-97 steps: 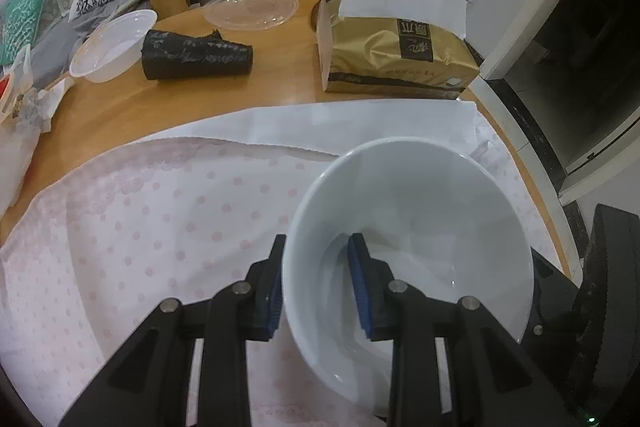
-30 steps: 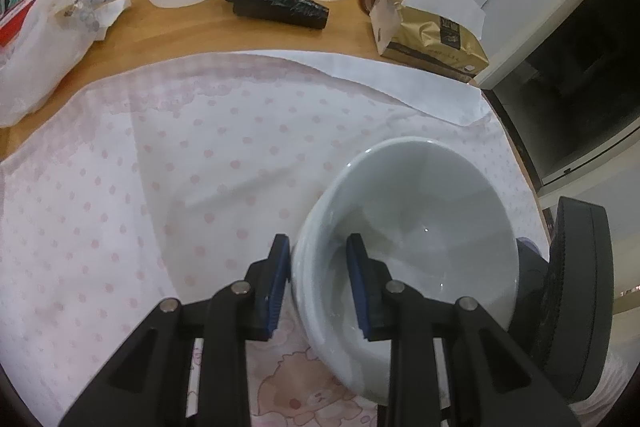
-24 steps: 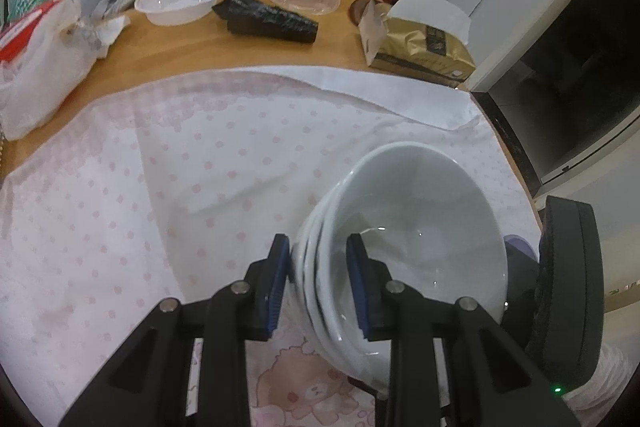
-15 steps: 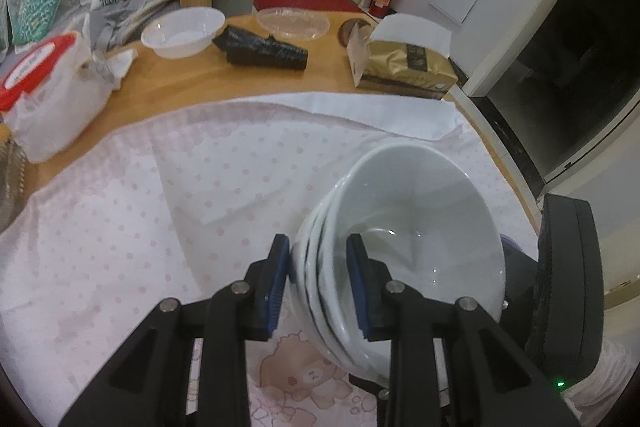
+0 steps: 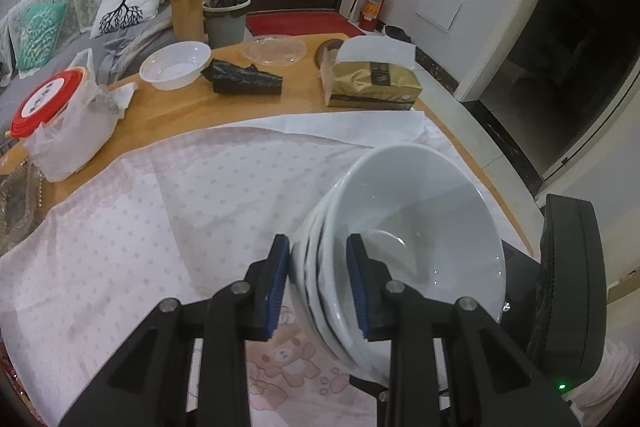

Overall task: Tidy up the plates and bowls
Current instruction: 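Carry the bowl stack with both tools over the purple plate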

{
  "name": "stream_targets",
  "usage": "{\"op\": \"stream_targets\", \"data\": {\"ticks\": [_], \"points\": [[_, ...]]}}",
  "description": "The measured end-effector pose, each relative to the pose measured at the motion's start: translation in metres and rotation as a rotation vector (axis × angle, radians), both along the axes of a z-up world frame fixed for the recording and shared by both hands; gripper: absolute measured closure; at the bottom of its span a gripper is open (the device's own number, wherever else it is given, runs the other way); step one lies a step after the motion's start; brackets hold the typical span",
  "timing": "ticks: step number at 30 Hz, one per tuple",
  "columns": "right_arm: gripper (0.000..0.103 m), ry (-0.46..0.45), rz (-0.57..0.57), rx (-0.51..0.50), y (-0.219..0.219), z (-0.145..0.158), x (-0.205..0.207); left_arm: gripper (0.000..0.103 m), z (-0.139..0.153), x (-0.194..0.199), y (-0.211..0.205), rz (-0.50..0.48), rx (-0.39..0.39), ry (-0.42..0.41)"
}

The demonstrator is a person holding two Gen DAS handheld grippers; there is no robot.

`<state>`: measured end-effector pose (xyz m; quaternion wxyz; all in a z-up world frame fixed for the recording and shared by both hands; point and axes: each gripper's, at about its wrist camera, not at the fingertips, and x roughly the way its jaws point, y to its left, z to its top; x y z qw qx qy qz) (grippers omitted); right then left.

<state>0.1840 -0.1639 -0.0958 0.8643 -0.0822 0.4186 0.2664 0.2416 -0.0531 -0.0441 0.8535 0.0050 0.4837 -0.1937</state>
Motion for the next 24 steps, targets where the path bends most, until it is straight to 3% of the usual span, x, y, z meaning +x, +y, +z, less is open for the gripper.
{"op": "stream_targets", "data": {"ticks": [12, 24], "points": [[0.013, -0.02, -0.044, -0.002, -0.024, 0.009, -0.027, 0.078, 0.012, -0.025, -0.033, -0.042, 0.02, -0.025], [0.013, -0.012, -0.101, 0.004, -0.06, 0.004, -0.069, 0.078, 0.007, -0.042, -0.073, -0.094, 0.032, -0.017]]}}
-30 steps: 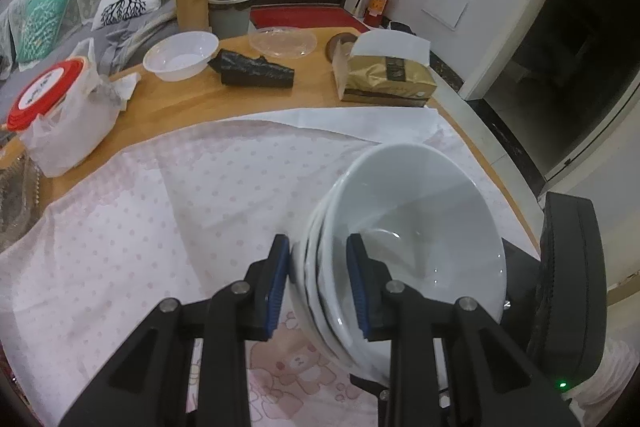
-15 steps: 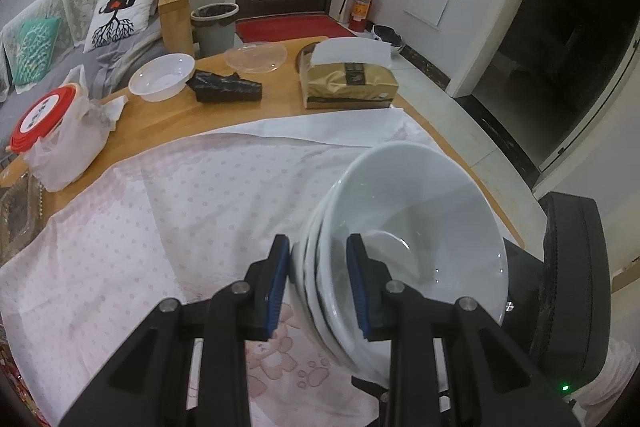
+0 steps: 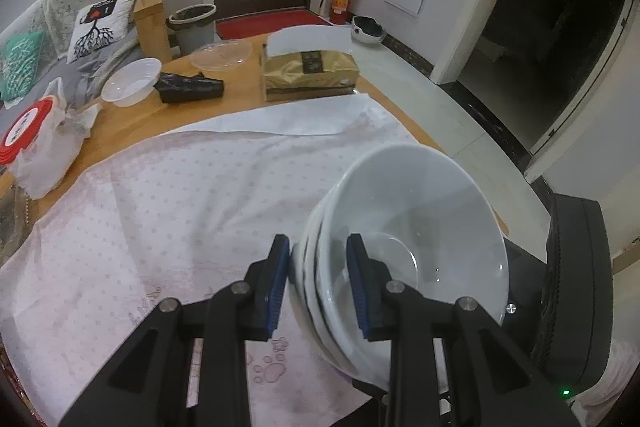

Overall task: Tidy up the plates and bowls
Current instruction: 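Carry the bowl stack with both tools over the purple plate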

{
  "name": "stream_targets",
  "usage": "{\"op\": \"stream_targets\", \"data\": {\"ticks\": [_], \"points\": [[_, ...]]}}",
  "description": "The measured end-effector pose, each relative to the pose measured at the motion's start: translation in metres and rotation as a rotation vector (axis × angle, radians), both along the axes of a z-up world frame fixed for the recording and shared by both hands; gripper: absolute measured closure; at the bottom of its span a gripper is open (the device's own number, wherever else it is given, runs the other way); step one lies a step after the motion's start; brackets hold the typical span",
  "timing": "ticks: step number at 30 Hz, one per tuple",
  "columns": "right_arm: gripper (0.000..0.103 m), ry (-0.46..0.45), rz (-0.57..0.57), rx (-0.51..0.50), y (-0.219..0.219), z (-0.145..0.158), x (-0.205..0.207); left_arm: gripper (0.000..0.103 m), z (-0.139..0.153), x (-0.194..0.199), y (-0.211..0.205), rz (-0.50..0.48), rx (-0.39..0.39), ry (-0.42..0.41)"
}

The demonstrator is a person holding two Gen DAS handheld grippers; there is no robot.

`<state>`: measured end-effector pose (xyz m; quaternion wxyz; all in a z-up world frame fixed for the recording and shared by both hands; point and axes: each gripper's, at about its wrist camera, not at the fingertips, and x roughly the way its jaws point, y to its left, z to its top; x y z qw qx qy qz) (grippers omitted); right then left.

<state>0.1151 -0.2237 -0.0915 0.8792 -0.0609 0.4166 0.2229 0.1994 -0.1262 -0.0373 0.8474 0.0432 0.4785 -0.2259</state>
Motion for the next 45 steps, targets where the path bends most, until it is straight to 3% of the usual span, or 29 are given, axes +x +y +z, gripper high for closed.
{"op": "stream_targets", "data": {"ticks": [21, 37, 45], "points": [[0.013, 0.062, -0.053, -0.021, -0.041, -0.023, -0.029, 0.078, -0.036, -0.017, -0.052, -0.057, 0.014, 0.058], [0.013, 0.098, -0.039, -0.062, -0.043, -0.043, -0.026, 0.078, -0.074, 0.007, -0.054, -0.041, 0.009, 0.121], [0.013, 0.102, -0.028, -0.091, -0.041, -0.043, -0.024, 0.077, -0.079, 0.012, -0.049, -0.042, -0.013, 0.134]]}}
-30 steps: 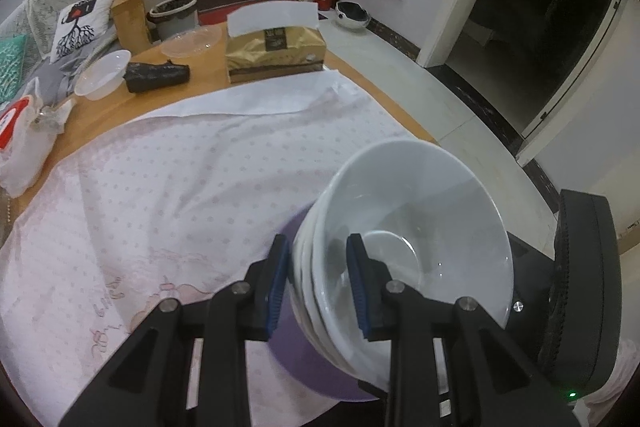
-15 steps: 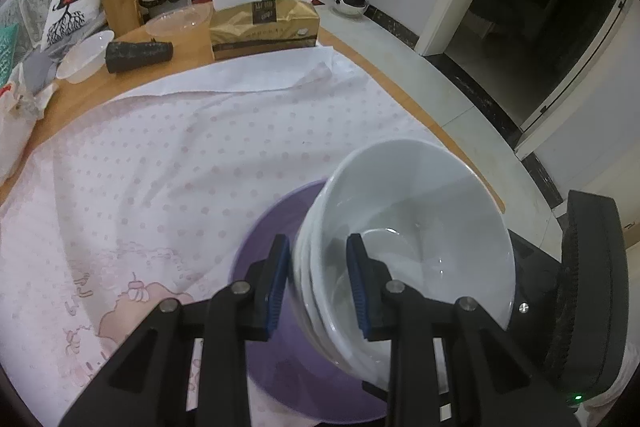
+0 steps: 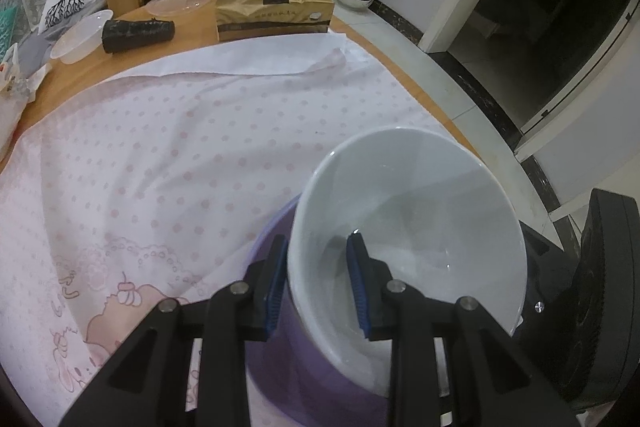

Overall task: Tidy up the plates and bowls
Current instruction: 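Carry the bowl stack with both tools over the purple plate, then lower the bowl stack onto the purple plate and open both tools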

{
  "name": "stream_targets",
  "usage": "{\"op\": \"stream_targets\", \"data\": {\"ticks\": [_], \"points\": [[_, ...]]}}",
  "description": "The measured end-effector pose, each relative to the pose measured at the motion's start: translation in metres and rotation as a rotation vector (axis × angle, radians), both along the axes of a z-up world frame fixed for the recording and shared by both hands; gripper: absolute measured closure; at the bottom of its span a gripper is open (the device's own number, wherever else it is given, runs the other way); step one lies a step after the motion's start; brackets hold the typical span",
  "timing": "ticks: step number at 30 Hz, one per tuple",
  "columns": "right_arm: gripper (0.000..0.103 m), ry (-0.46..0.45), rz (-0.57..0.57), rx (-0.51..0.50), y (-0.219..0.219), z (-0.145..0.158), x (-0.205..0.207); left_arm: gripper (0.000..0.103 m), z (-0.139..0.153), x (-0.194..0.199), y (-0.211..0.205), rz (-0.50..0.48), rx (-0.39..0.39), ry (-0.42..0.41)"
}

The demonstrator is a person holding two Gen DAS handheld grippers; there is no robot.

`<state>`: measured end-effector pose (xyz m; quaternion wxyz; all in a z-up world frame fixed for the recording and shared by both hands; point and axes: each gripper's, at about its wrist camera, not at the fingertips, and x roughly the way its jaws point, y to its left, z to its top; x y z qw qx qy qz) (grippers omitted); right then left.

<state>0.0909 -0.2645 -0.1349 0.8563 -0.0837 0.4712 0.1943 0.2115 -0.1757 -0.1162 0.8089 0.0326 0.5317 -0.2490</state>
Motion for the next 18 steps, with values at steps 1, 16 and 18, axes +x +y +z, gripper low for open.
{"op": "stream_targets", "data": {"ticks": [1, 16, 18], "points": [[0.013, 0.001, 0.001, -0.001, -0.0003, -0.0001, 0.0001, 0.077, 0.0, -0.0004, 0.0002, -0.001, 0.0, -0.001], [0.013, 0.01, 0.01, -0.01, -0.0047, 0.0008, 0.0093, 0.07, 0.0006, -0.0028, -0.0032, 0.002, 0.01, -0.001], [0.013, 0.008, 0.01, -0.008, -0.0056, 0.0012, 0.0095, 0.067, 0.0018, -0.0039, -0.004, 0.002, 0.013, 0.001]]}}
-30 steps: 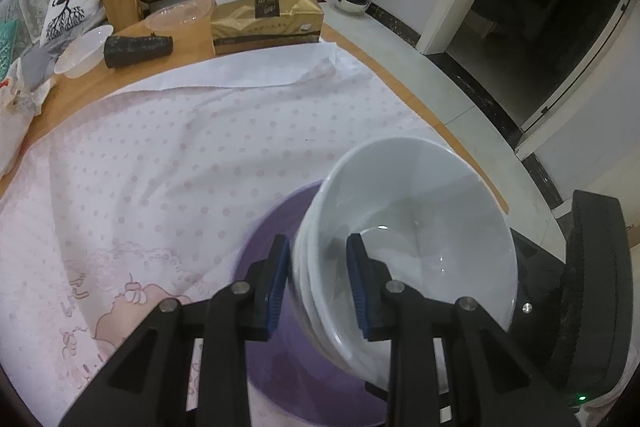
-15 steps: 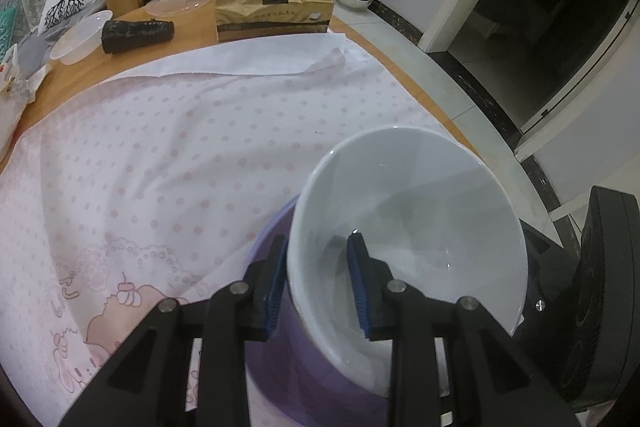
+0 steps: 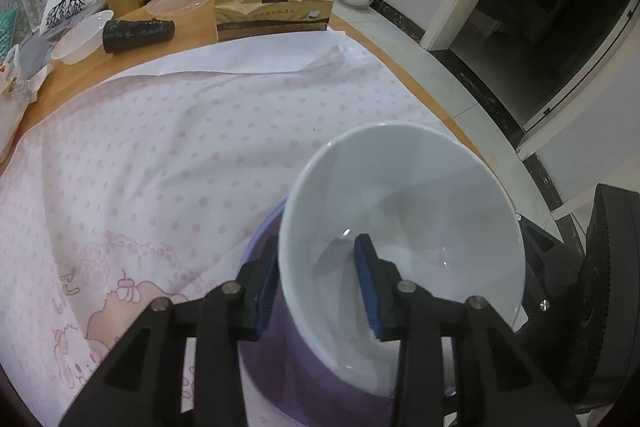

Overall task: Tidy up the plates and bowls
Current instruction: 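Lower the bowl stack onto the purple plate and open both tools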

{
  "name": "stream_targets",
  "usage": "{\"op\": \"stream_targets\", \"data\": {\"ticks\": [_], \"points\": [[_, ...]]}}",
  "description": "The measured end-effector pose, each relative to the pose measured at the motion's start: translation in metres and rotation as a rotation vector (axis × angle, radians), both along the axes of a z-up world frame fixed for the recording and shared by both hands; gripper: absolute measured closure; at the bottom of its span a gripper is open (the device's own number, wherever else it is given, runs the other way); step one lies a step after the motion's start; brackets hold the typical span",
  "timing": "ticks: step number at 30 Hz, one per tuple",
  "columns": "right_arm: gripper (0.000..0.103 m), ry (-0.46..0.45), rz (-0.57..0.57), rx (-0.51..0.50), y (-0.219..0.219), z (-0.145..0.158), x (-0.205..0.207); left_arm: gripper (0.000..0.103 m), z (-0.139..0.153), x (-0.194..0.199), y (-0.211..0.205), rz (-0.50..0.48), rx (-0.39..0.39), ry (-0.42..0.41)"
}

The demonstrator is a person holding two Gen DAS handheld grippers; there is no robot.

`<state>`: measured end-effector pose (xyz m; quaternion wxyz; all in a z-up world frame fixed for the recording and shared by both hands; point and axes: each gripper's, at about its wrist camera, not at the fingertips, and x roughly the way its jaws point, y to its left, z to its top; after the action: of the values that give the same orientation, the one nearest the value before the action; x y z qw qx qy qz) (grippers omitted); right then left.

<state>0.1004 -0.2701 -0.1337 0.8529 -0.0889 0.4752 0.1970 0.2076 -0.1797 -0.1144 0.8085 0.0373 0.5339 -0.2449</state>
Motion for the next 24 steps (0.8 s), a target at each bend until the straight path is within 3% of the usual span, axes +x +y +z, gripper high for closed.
{"op": "stream_targets", "data": {"ticks": [9, 12, 17, 21, 24], "points": [[0.013, -0.019, 0.001, -0.004, -0.003, 0.007, -0.006, 0.063, 0.013, -0.008, 0.002, -0.001, 0.002, -0.027], [0.013, -0.039, -0.001, -0.006, -0.005, 0.015, -0.012, 0.048, 0.023, -0.013, 0.007, 0.001, 0.008, -0.06], [0.013, -0.072, -0.01, 0.005, -0.01, 0.033, -0.024, 0.046, 0.041, -0.023, 0.016, -0.002, 0.019, -0.113], [0.013, -0.099, -0.012, 0.009, -0.016, 0.049, -0.035, 0.033, 0.054, -0.031, 0.025, 0.003, 0.007, -0.15], [0.013, -0.116, -0.008, 0.008, -0.018, 0.057, -0.042, 0.032, 0.06, -0.036, 0.03, 0.002, 0.008, -0.167]]}}
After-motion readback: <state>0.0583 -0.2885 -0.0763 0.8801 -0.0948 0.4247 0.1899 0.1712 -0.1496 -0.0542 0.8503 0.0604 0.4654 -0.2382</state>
